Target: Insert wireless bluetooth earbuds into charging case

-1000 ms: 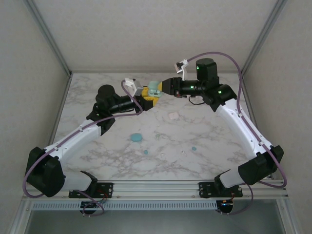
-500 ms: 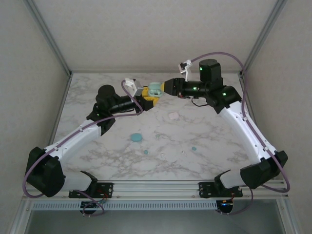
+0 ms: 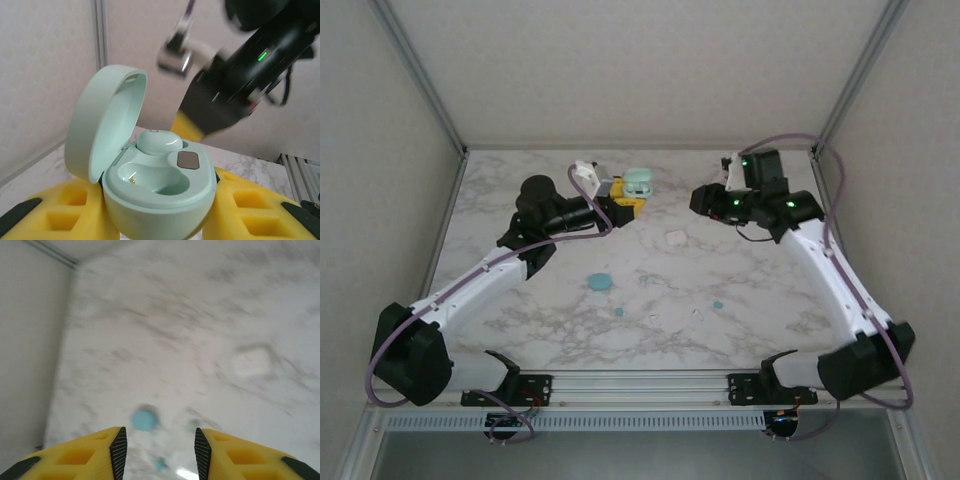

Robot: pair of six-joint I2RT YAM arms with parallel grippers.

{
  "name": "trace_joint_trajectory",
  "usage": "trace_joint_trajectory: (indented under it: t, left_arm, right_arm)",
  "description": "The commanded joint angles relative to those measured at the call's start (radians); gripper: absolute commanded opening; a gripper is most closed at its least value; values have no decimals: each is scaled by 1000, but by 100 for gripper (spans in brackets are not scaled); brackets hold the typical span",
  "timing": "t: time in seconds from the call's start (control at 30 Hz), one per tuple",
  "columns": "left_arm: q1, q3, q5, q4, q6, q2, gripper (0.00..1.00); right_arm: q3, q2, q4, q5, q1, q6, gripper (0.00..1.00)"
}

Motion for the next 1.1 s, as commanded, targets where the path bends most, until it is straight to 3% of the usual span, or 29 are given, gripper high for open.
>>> trace_joint_trajectory:
  t: [0.0,0.27,0.53,1.07]
  left_arm:
    - [-7,-8,-15,28,4,-46,31]
    - [-4,-22,-38,-8,19,-97,31]
    - [10,-31,-45,-31,31,-131,31]
    - [23,-51,-46,-29,31,-153,31]
  right_arm:
    - [-58,120,-54,8,13,18,42]
    - [-99,343,75,-72,153,141,41]
    - [-87,456,118,19,285,270,45]
    - [-49,564,144,74,350,369,47]
